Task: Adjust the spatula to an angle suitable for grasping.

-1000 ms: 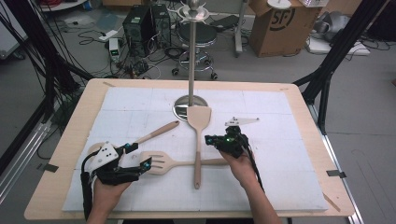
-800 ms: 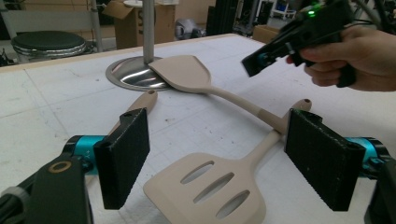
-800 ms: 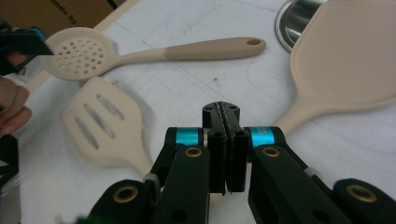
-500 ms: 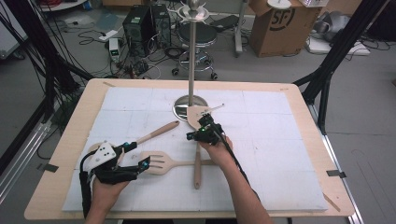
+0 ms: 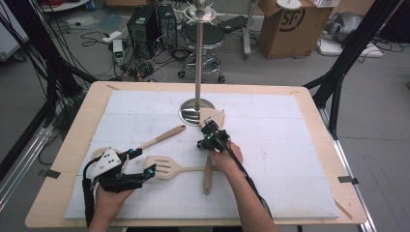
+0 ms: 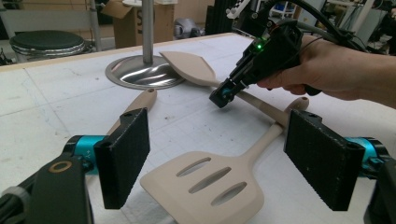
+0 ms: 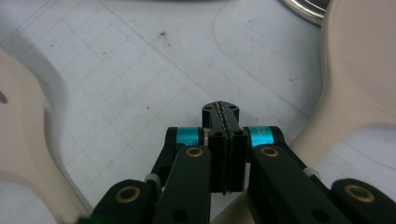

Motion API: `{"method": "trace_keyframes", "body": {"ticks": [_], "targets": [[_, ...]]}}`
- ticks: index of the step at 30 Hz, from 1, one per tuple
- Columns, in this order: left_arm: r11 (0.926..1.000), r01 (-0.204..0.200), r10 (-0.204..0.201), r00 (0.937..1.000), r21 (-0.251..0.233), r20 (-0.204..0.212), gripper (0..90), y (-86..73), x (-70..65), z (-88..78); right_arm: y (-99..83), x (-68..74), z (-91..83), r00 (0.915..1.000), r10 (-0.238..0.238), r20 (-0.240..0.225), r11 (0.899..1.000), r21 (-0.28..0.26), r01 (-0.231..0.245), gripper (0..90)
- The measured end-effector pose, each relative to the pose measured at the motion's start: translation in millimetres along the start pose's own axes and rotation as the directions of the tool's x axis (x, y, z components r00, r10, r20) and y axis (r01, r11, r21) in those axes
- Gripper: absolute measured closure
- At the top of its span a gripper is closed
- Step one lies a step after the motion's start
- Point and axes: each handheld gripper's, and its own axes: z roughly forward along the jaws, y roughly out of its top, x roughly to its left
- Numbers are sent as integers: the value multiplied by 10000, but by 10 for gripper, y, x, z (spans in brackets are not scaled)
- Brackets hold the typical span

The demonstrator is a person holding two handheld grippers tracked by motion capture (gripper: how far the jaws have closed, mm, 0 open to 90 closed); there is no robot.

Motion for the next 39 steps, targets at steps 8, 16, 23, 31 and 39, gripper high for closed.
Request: {"method": "trace_keyframes", "body": {"ticks": [8, 16, 23, 31, 39], "targets": [[10000, 76, -76, 9998, -22, -163, 235, -20, 12, -86, -51, -140, -178, 9955, 908, 263, 9959, -65, -907, 900], [10000, -24, 25, 9999, 77, -126, 236, -18, -20, -70, -101, -210, -250, 9942, 1079, 39, 9935, -361, -1077, 900], [10000, -39, 40, 10000, 84, -71, 236, -17, -27, -51, -104, -198, -57, 9959, 843, -333, 9962, -181, -849, 900], [10000, -11, 11, 10000, 56, -28, 236, -12, -25, -38, -73, -332, -99, 9925, 1220, 108, 9886, -899, -1206, 900], [9998, -82, 79, 9999, 175, 145, 236, -9, -46, 20, -78, -390, -134, 9856, 1019, 1349, 9925, -811, -915, 900]]}}
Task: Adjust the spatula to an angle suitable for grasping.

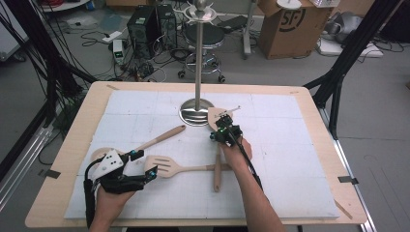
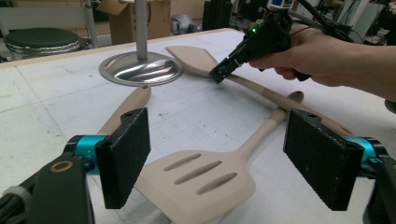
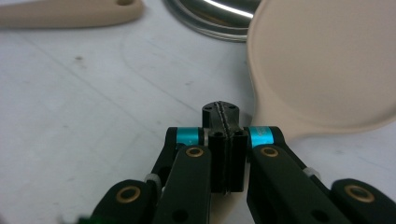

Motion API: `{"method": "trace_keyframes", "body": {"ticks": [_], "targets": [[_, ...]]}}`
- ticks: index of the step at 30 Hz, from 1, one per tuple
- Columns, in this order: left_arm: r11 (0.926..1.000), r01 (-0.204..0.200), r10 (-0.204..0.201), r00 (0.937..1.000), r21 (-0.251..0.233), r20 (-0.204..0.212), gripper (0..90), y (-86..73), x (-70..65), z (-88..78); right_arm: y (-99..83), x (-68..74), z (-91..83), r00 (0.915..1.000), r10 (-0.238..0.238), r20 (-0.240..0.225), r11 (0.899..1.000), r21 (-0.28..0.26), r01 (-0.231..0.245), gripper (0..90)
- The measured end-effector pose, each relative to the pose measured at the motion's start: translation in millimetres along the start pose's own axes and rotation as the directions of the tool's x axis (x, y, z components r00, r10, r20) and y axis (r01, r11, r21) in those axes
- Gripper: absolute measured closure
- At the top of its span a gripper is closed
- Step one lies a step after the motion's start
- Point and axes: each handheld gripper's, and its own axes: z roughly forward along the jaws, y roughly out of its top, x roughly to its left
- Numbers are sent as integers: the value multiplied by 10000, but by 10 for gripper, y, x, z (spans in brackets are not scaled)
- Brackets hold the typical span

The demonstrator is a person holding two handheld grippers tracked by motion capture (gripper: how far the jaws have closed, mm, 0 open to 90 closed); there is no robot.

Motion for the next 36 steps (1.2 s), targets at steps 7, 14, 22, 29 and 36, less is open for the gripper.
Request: {"method": "trace_keyframes", "body": {"ticks": [7, 14, 22, 29, 36], "targets": [[10000, 36, -36, 10000, -37, -28, 236, -6, 8, -32, -67, -164, -122, 9963, 107, 853, 9990, 418, -143, 900], [10000, 47, -47, 10000, -40, -47, 237, -4, -7, -39, -219, -379, -317, 9931, 485, 1072, 9953, 778, -570, 900], [10000, 47, -47, 10000, -37, -23, 239, -6, -31, -51, -446, -641, -484, 9854, 1447, 900, 9869, 585, -1503, 900], [10000, 64, -64, 10000, -49, -50, 240, -6, -33, -71, -596, -747, -551, 9803, 1770, 880, 9825, 430, -1812, 900], [10000, 14, -14, 10000, -18, -8, 241, -4, -37, -51, -787, -757, -686, 9841, 1775, 86, 9828, -529, -1768, 900]]}}
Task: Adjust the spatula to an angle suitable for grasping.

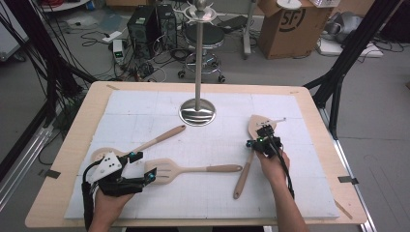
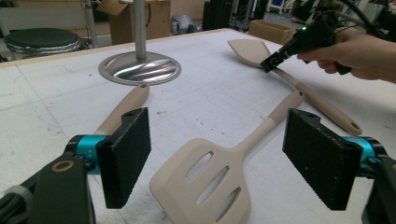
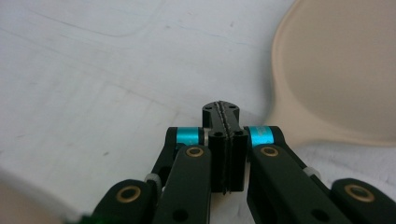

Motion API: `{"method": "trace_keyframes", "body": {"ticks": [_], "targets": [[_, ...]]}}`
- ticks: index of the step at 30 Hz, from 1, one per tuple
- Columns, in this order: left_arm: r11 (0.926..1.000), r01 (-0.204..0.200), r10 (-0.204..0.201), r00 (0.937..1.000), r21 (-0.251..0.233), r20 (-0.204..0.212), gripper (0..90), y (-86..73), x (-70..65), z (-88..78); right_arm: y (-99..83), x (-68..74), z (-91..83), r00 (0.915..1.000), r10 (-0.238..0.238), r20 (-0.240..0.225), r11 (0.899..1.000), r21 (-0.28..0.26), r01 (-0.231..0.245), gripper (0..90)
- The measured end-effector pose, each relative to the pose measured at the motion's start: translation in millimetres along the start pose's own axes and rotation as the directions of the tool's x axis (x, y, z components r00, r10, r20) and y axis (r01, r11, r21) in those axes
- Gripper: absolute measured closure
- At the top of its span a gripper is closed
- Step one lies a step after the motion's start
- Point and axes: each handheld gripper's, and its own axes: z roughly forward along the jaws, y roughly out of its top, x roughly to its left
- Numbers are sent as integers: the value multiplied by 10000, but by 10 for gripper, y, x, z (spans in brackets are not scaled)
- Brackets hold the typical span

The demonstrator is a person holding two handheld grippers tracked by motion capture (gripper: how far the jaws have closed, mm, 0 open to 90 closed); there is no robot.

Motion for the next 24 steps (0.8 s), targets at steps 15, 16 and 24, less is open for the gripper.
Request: {"method": "trace_keyframes", "body": {"ticks": [15, 16, 24], "targets": [[10000, -39, 39, 10000, 8, 21, 243, 5, -14, 24, 287, 148, 155, 9961, -796, 390, 9935, 852, 760, 900], [10000, -9, 9, 10000, -22, 48, 243, 0, -2, 17, 283, 116, 173, 9963, -763, 403, 9930, 931, 723, 900], [10000, 55, -55, 9999, -42, 100, 243, 6, -1, 21, 92, -215, -7, 9993, 363, -2, 9986, 396, -362, 900]]}}
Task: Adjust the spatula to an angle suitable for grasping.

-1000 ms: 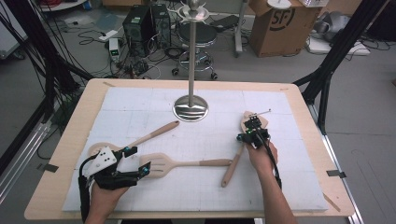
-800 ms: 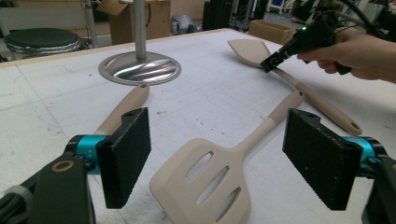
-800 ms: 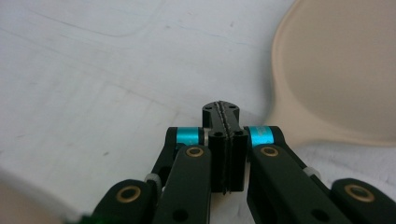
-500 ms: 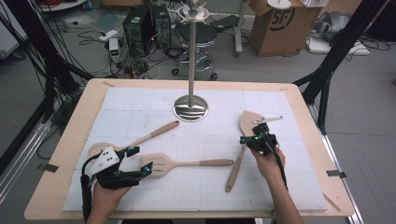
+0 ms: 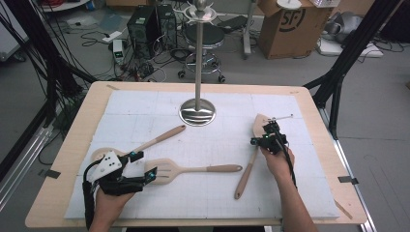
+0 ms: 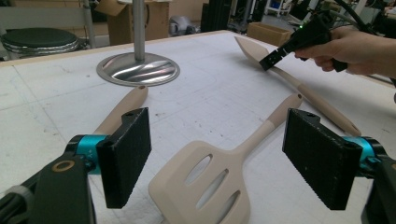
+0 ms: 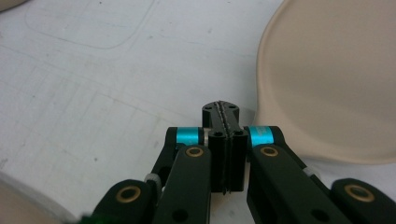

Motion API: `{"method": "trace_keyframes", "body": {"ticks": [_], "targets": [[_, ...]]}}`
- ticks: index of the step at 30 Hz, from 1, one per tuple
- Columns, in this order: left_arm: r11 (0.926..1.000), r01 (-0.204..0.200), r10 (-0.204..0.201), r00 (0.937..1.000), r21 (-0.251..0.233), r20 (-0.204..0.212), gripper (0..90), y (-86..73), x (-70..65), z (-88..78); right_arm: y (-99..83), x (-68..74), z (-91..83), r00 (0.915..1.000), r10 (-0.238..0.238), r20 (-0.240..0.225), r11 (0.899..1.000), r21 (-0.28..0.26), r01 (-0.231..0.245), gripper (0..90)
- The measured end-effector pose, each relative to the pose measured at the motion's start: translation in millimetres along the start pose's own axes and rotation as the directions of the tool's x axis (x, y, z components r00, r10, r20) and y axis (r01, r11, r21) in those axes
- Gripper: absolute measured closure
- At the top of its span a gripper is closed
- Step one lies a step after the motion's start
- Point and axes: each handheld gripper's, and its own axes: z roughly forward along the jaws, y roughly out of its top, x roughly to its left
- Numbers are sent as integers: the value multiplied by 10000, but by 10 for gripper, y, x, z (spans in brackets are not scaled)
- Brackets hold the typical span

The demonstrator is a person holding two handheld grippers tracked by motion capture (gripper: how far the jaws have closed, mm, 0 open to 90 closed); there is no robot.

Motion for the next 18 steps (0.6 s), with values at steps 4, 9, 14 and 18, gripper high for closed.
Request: {"method": "trace_keyframes", "body": {"ticks": [4, 9, 14, 18], "targets": [[10000, -53, 53, 10000, 4, 17, 243, 4, -26, 8, -55, -6, -76, 9966, -92, 819, 9997, 225, 73, 900], [10000, -29, 29, 10000, 38, 53, 243, 1, -21, 13, -207, -99, -213, 9944, 282, 1015, 9995, 107, -295, 900], [10000, -17, 17, 10000, -9, 69, 243, 5, -25, 15, -327, -180, -321, 9908, 560, 1234, 9979, 240, -594, 900], [10000, -21, 21, 9999, 10, 105, 243, 6, -28, 20, -412, -220, -410, 9874, 693, 1420, 9968, 307, -743, 900]]}}
